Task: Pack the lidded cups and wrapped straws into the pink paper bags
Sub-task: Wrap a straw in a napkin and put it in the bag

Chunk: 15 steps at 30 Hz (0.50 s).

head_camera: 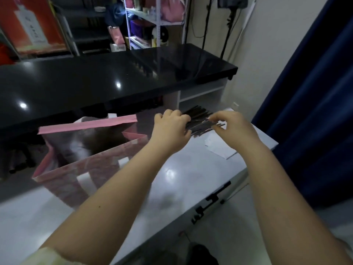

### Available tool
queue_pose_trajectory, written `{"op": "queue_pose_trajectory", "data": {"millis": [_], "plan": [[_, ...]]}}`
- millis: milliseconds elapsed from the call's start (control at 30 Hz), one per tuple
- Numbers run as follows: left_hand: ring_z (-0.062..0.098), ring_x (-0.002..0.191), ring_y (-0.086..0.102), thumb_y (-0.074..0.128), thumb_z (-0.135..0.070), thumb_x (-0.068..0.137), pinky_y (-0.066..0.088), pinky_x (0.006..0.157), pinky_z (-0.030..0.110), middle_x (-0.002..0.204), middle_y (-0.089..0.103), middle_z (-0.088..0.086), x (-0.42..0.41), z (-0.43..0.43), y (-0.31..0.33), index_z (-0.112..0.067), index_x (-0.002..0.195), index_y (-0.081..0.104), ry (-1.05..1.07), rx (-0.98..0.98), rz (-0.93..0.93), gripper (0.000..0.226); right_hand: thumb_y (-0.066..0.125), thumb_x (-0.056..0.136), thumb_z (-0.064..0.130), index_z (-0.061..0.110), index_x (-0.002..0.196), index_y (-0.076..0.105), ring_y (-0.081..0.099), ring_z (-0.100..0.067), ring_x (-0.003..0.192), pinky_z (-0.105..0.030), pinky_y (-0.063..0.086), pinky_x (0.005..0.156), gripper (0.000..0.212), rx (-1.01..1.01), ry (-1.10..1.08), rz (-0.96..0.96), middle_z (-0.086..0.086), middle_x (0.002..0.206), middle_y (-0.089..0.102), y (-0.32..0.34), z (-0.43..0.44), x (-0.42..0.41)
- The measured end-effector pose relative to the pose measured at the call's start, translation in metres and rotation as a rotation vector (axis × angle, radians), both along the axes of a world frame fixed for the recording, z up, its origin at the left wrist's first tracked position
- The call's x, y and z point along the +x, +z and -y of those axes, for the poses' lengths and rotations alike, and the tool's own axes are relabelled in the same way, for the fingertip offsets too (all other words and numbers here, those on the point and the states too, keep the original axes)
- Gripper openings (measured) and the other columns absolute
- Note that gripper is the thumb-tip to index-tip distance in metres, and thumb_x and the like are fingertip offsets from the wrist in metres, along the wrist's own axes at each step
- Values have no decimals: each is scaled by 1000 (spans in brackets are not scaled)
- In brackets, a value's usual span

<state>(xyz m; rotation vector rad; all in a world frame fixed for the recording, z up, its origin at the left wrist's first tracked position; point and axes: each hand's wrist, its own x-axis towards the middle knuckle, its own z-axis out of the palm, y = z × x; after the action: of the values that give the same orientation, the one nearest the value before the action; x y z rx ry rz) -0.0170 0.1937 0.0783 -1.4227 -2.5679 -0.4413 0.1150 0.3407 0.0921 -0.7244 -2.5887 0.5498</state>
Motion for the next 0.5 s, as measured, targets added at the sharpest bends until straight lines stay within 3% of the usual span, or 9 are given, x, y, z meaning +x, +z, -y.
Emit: {"op": "queue_pose_trajectory", "data": {"millis": [200, 500], "plan": [[26, 113, 46, 52, -35, 89, 32, 92, 40, 114, 56, 0, 13, -94, -58, -27, 125, 57, 28, -91, 125, 37, 65, 88, 18, 29, 105, 67, 56, -12, 104, -34, 49, 87, 21, -127, -26, 84, 13, 106, 64, -57, -96, 22], [26, 121, 45, 50, -34, 92, 33, 98, 41, 126, 56, 0, 29, -196, -157, -27, 129, 56, 175, -242, 373, 38, 60, 91, 16, 28, 115, 64, 45, -12, 113, -32, 45, 89, 27, -353, -9, 275, 5, 119, 59, -163, -216, 17]]}}
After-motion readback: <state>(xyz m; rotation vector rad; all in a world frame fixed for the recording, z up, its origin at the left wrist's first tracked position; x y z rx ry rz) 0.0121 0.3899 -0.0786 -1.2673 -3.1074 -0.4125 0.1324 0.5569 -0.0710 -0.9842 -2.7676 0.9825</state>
